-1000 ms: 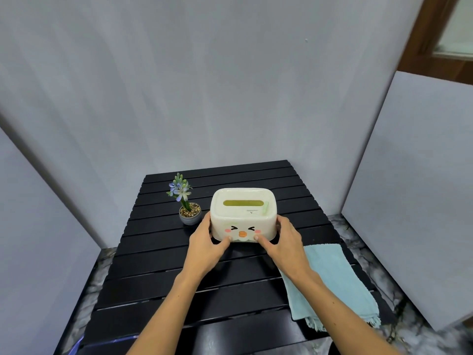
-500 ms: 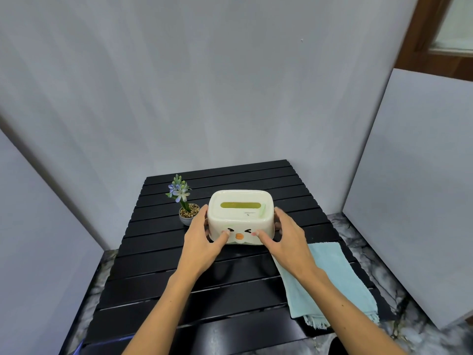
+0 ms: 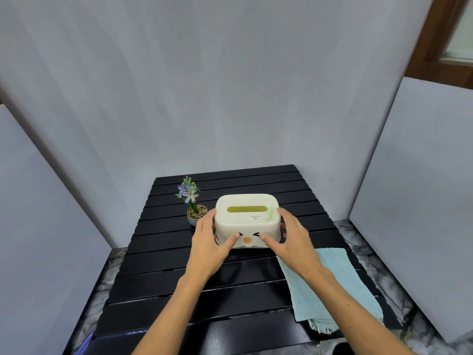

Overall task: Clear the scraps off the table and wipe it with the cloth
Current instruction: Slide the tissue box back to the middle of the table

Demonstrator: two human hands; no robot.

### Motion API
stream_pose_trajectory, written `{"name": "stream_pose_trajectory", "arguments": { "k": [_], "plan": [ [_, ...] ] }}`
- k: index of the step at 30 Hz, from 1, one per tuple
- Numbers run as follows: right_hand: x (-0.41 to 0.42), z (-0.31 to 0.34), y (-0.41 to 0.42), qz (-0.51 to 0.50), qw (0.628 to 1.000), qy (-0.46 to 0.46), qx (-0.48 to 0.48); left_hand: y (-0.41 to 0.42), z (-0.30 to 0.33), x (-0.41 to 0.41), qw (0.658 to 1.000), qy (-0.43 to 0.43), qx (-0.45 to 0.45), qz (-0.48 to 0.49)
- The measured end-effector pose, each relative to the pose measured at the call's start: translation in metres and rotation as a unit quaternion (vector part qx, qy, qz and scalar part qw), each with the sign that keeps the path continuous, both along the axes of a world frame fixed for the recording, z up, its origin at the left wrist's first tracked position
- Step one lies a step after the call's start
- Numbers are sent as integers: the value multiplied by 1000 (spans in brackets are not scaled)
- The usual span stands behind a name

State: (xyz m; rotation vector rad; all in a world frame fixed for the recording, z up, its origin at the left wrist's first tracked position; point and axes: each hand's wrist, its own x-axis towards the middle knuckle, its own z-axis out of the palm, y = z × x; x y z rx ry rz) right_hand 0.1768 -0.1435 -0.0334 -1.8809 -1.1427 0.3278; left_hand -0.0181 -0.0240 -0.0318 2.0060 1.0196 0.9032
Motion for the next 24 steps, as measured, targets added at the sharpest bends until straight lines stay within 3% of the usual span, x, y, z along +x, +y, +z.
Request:
{"name": "stream_pose_trajectory", "arguments": {
  "k": [24],
  "plan": [
    [31, -8, 39, 49, 999, 6, 10, 18, 3, 19, 997, 55, 21, 42]
  ]
}}
